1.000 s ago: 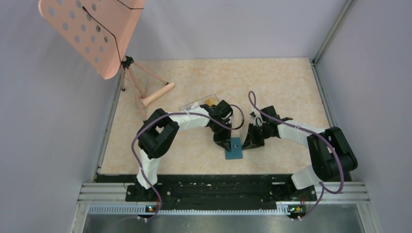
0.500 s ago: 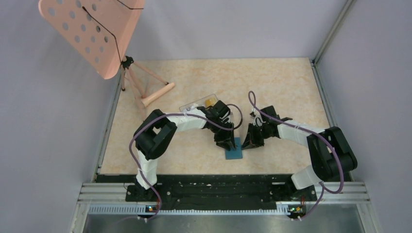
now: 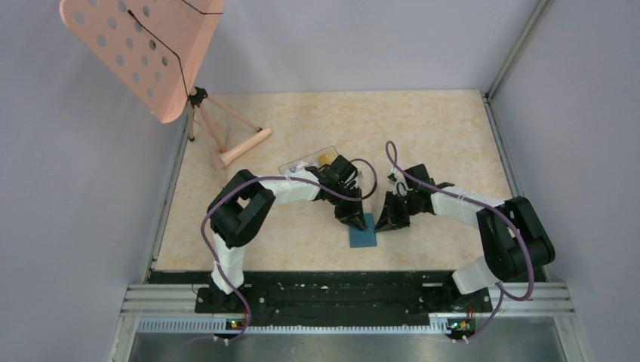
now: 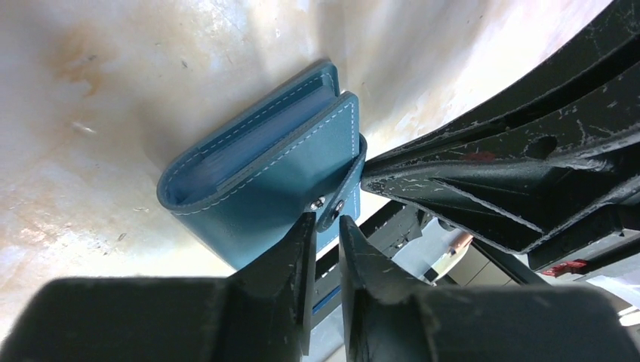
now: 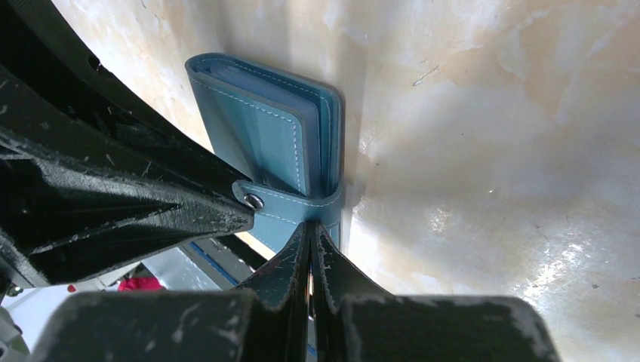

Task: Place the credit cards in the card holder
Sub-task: Close the card holder at the center of the board.

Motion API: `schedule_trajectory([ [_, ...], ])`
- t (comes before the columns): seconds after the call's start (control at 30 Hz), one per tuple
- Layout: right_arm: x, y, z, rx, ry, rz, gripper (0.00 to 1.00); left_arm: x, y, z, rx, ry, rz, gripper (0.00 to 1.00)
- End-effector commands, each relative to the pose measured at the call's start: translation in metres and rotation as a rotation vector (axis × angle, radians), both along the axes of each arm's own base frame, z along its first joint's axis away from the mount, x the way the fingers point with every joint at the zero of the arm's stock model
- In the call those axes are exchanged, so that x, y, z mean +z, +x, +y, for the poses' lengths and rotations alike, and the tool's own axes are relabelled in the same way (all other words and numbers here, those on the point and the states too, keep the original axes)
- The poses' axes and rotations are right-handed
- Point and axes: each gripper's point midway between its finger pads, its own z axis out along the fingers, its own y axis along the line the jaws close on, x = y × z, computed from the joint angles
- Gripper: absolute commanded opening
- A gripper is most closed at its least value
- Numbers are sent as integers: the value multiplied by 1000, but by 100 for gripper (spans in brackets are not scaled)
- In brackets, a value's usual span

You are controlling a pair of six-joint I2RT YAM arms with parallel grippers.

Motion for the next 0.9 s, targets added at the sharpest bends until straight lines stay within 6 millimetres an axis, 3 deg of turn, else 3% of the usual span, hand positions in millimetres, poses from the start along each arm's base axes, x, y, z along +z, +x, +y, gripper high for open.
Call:
schedule_trajectory([
  [0.0,6,7,9,18,31,-31,0,3,11,-3,4,4,-45,17],
  [0.2,7,7,10,20,35,-30,0,5,16,0,0,32,-70,0],
  [0.37,15,11,10,19,32,-58,0,11,15,-2,-4,27,-66,0],
  [0.63,47,19,15,28,79,-158,0,11,8,0,3,40,-23,0],
  [0.87,46,21,20,34,98,-157,0,11,5,1,7,47,-5,0],
])
